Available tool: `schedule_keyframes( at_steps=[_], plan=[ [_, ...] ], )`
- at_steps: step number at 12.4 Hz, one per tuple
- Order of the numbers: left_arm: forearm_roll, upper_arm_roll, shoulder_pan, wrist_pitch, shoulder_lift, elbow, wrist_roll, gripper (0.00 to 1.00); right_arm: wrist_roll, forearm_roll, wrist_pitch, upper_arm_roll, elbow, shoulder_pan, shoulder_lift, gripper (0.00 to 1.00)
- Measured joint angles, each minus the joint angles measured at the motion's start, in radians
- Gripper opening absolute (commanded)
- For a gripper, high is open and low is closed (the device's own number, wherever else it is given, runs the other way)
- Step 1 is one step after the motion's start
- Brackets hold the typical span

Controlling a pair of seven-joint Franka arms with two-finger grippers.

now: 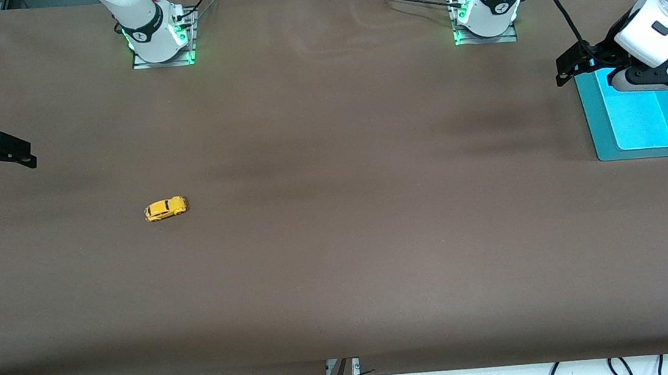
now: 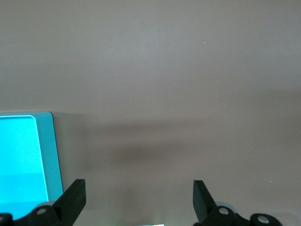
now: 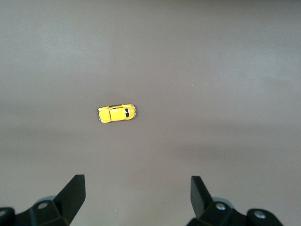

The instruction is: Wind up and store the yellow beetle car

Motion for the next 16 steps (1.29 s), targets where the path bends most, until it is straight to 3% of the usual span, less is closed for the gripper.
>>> schedule_keyframes(
  at_steps=[16],
  plan=[
    [0.000, 0.000, 0.000, 0.000, 0.000, 0.000, -0.004, 1.00, 0.000, 0.000, -0.001, 0.017, 0.000, 0.030, 0.003, 0.99]
  ],
)
